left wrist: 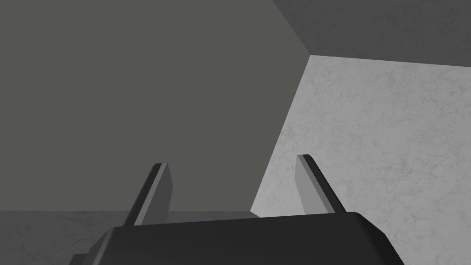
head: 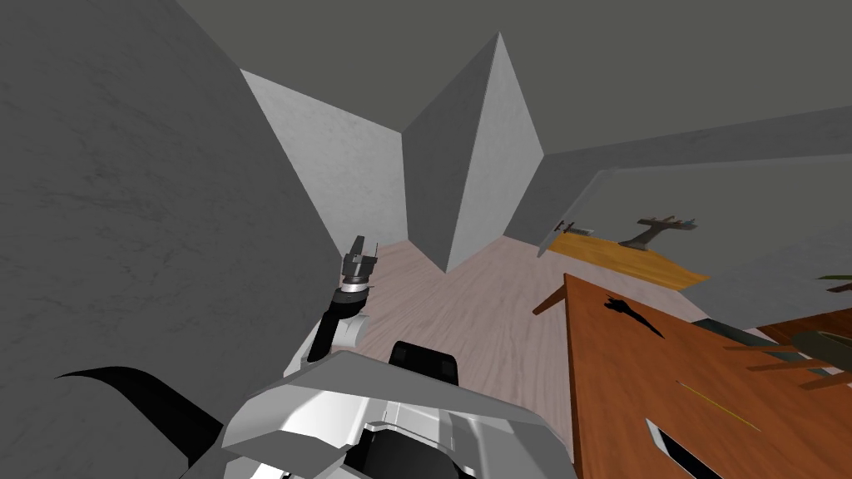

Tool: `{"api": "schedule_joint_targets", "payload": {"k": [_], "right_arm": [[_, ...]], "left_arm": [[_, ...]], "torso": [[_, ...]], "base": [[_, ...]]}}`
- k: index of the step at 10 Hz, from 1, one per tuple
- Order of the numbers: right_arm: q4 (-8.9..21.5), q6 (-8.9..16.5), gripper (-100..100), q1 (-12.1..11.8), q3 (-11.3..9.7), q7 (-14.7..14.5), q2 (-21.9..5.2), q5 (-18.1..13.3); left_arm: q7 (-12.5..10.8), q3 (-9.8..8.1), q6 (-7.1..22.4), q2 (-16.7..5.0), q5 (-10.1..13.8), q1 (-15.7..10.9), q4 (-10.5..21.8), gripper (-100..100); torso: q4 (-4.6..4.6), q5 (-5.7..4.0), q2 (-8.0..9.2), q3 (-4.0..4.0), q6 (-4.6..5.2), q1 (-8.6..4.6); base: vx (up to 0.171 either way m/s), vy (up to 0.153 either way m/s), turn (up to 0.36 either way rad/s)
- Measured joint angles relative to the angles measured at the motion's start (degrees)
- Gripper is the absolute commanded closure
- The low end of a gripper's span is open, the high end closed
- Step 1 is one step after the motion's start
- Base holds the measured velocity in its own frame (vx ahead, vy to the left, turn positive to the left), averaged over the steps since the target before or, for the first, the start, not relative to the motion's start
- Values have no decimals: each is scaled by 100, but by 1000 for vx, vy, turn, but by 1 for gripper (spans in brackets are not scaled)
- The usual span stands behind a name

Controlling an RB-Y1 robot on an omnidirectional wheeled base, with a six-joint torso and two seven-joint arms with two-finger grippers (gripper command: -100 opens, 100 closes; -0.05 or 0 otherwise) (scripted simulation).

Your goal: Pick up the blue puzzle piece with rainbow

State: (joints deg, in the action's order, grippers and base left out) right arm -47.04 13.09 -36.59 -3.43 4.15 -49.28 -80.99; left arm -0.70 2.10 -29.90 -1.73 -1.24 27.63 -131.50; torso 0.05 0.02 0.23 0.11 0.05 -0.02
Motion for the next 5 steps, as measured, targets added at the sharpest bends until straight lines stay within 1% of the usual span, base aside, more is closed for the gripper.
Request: {"api": "schedule_joint_targets", "payload": {"k": [1,3,4,5], "right_arm": [[-30,-9,-100,-85,-82,-55,-52,-229],[-123,-28,-100,-207,-144,-313,-104,-421],[-142,-37,-100,-242,-173,-384,-128,-518],[-148,-43,-100,-291,-249,-412,-171,-687]], "left_arm": [[0,0,0,0,0,0,0,0],[0,0,0,0,0,0,0,0],[0,0,0,0,0,0,0,0],[0,0,0,0,0,0,0,0]], "torso": [[1,0,3,2,-1,-1],[1,-1,2,1,0,-3],[0,-1,0,0,1,-2],[0,-1,1,1,-1,-2]], "base": [[-23,-12,34],[-19,-13,51],[-22,-9,85],[-19,-11,40]]}}
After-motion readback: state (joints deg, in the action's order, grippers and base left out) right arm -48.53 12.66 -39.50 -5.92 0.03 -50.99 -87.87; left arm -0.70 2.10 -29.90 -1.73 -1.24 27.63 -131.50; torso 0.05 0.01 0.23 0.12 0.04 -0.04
